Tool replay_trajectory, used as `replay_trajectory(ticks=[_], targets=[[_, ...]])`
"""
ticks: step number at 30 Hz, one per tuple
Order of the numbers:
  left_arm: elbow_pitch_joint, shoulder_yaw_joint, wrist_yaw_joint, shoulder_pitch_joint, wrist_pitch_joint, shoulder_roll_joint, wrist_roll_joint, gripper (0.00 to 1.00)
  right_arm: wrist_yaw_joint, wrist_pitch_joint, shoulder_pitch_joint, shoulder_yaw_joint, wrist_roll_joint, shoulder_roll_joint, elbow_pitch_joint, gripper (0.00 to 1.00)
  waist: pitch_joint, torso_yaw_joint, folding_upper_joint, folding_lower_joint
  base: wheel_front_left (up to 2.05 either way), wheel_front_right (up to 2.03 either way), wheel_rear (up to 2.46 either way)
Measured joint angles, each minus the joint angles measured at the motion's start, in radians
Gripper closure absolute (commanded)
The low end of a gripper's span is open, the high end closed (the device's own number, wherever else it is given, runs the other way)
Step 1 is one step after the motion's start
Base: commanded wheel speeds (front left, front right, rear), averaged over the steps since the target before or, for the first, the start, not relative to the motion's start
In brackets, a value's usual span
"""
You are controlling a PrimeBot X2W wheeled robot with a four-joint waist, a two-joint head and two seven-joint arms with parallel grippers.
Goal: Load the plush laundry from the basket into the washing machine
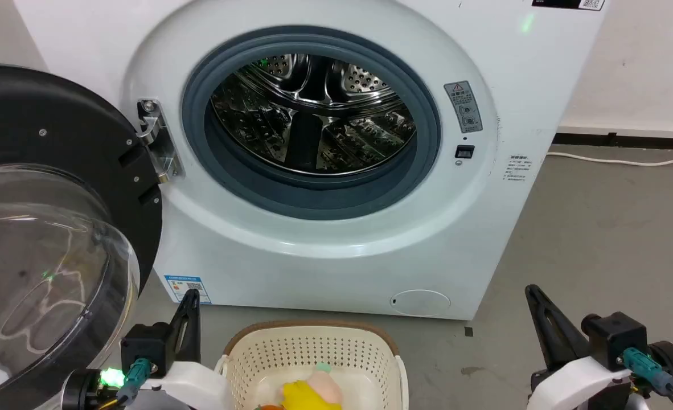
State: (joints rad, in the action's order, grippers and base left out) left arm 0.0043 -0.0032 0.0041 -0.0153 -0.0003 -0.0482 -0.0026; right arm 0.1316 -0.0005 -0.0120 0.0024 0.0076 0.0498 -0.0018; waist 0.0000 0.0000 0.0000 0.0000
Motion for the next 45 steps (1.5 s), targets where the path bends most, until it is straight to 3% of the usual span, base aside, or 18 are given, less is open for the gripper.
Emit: replay_trajectory(ticks=[45], targets=[[0.0, 0.0, 0.0, 0.0, 0.0, 0.0, 0.0, 1.0, 0.0, 0.0, 0.0, 0.0, 0.0, 0.0, 0.0, 1.0, 0.0, 0.0, 0.0, 0.0, 0.0, 0.0, 0.0]])
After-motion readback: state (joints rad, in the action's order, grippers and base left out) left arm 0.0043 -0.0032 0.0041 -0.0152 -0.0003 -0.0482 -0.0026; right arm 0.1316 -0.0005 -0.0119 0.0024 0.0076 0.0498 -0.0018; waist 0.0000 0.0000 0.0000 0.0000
